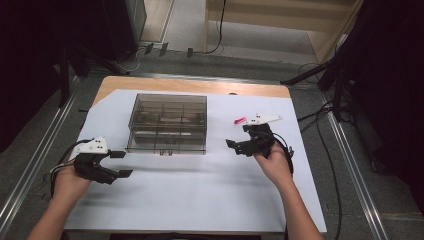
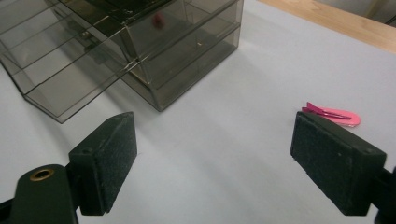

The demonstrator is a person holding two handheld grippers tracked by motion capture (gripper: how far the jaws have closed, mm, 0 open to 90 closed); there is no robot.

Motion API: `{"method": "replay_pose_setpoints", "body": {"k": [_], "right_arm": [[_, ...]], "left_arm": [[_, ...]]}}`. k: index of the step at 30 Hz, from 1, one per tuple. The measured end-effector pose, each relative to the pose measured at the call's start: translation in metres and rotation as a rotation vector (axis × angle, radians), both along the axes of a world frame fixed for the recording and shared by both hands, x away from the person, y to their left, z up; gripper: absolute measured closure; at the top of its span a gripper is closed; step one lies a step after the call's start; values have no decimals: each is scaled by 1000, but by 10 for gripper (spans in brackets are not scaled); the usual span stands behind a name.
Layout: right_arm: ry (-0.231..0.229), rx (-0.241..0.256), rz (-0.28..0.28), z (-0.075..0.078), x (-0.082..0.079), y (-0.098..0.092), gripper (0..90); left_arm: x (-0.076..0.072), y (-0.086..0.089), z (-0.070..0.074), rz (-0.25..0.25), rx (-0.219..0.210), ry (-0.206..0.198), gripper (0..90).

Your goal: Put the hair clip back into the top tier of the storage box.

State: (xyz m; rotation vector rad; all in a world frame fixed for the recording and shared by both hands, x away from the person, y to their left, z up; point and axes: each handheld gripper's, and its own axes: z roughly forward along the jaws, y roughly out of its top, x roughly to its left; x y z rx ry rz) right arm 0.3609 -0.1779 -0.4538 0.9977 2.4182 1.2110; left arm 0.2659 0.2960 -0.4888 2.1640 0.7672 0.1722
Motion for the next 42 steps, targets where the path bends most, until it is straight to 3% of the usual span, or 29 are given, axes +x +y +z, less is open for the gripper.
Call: {"method": "replay_pose_setpoints", "body": {"k": [2,5,11,15,26,31,35,42], "right_arm": [[-1,-2,-10,0,0,0,152],[25,45,-30,1,4,-3,155],[28,40,-39,1,2,-7,168],[31,79,-49,2,3,-11,194],[52,103,-52,0,4,-12,263],[44,92,-48,0,4,-13,256],[17,61,-75,0,4,-13,235],[8,68,-99,0,6,-15,207]], "left_arm": [[0,0,0,-2,2,0,266],[0,0,0,0,5,0,266],[-1,-1,0,-9,10,-2,267],[-2,0,1,-9,7,-9,267],[-3,0,1,-2,14,-7,267],[-3,0,1,0,11,-9,266],[-4,0,1,2,10,-9,267],[-3,0,1,0,11,-8,266]]}}
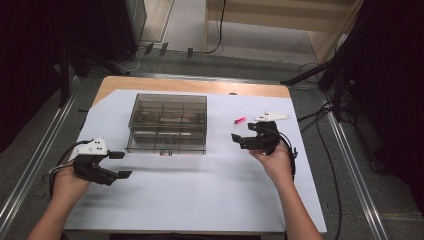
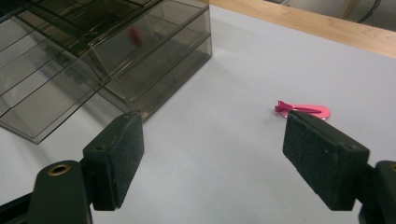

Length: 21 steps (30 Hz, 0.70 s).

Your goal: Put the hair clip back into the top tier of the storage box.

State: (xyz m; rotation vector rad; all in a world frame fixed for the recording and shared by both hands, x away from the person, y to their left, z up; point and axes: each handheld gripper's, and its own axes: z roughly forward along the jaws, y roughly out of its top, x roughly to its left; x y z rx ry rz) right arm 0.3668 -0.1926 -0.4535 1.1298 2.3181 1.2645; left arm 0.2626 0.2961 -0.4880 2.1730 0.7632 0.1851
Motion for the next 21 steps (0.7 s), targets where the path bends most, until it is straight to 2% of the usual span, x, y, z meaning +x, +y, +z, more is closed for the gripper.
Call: {"method": "replay_pose_setpoints", "body": {"k": [1,2,5,10,13,18,21], "right_arm": [[0,0,0,0,0,0,207],[34,21,-21,0,2,-1,209],[50,35,-28,1,2,-2,219],[78,26,-43,0,3,-3,223],[46,17,-55,1,3,-3,244],[32,8,-74,5,2,-6,255],[20,-9,-101,9,3,-12,386]], "left_arm": [[0,0,0,0,0,0,267],[0,0,0,-2,-1,0,267],[0,-1,0,-6,2,-1,266],[0,-1,0,-4,2,-1,266],[0,-1,0,-6,2,-1,267],[0,-1,0,-6,1,-1,267],[-2,-1,0,-2,9,-3,266]]}}
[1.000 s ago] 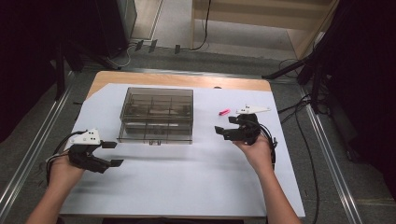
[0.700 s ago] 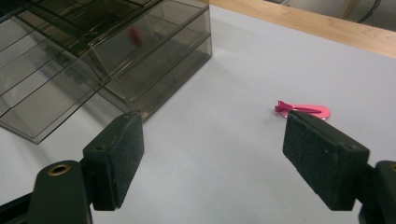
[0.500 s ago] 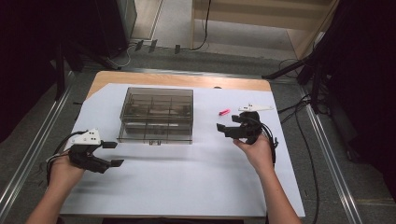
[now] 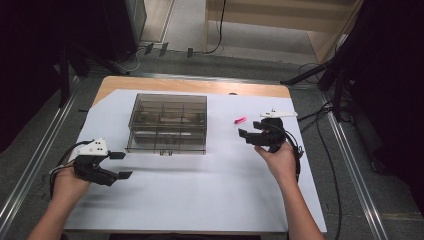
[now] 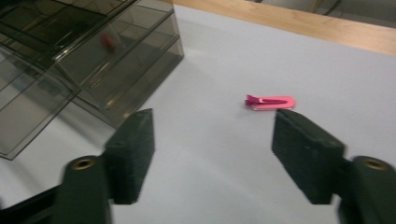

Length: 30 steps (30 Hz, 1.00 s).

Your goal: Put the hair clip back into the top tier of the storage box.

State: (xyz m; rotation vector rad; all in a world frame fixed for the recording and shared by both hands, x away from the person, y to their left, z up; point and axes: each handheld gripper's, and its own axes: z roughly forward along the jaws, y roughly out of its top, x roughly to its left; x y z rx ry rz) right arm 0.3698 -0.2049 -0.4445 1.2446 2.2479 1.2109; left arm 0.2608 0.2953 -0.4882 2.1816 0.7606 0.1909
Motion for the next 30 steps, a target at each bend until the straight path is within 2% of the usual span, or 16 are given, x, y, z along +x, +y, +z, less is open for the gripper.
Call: {"method": "replay_pose_setpoints", "body": {"k": [2,3,8,12,17,18,22,24,28,30], "right_arm": [[-3,15,-1,2,1,-3,415],[-7,35,-12,4,2,-5,474],[-18,12,-18,3,7,-5,569],[-2,-1,-22,-1,14,-4,665],[33,4,-31,-6,25,-1,778],[45,14,-29,-7,29,0,828],[63,18,-32,-9,36,1,873],[64,5,-34,-11,45,4,897],[59,-9,-34,-12,51,8,900],[72,-16,-30,-14,56,10,900]], "left_arm": [[-1,0,0,0,12,0,266],[-1,-1,-1,-5,27,-1,266],[-4,0,-1,-2,21,-2,266],[-8,1,-1,2,26,0,266],[-13,3,-1,8,27,-6,266],[-14,4,-2,13,25,-5,266],[-17,6,-2,20,24,-3,266],[-19,7,-3,24,19,-3,266],[-22,11,-3,38,13,-5,266],[-24,13,-3,42,14,-7,266]]}}
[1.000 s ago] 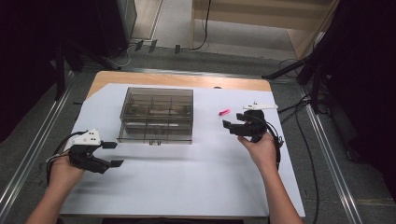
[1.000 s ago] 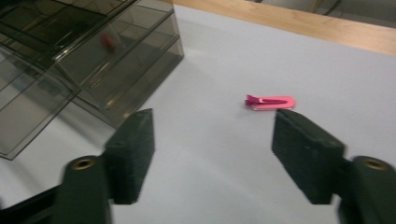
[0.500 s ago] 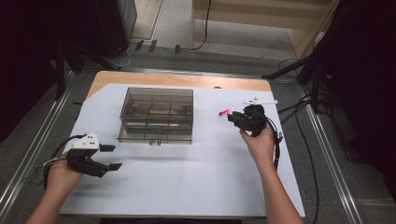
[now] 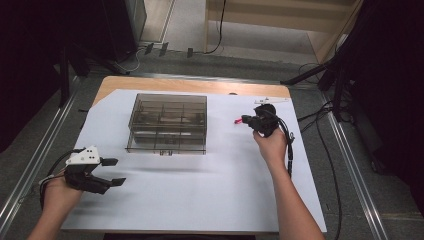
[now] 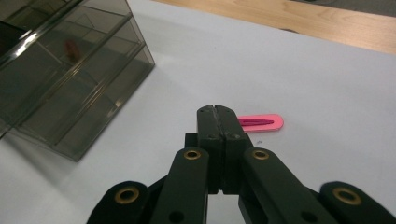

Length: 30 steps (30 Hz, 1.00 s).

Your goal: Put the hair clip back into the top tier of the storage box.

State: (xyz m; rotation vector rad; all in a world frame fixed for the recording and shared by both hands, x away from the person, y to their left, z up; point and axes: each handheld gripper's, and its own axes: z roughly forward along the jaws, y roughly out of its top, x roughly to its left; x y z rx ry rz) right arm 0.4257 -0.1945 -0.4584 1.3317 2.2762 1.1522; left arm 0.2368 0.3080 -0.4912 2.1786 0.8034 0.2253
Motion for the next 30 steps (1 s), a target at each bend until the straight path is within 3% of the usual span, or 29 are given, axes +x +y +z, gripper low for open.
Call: {"method": "replay_pose_setpoints", "body": {"k": [9,16,19,22,24,30], "right_arm": [[18,-11,-8,-6,21,9,900],[94,-21,-35,-26,47,17,900],[99,-28,-36,-30,49,21,900],[97,-86,-32,-35,54,27,900],[95,-91,-32,-36,55,27,900],[137,-56,-40,-43,58,24,900]], "left_arm": [[-6,6,-1,19,8,0,266],[-8,8,-3,25,22,8,266],[-8,7,-3,26,26,11,266],[-7,6,-4,20,35,14,266],[-6,6,-4,19,34,14,266],[-7,5,-4,15,40,17,266]]}}
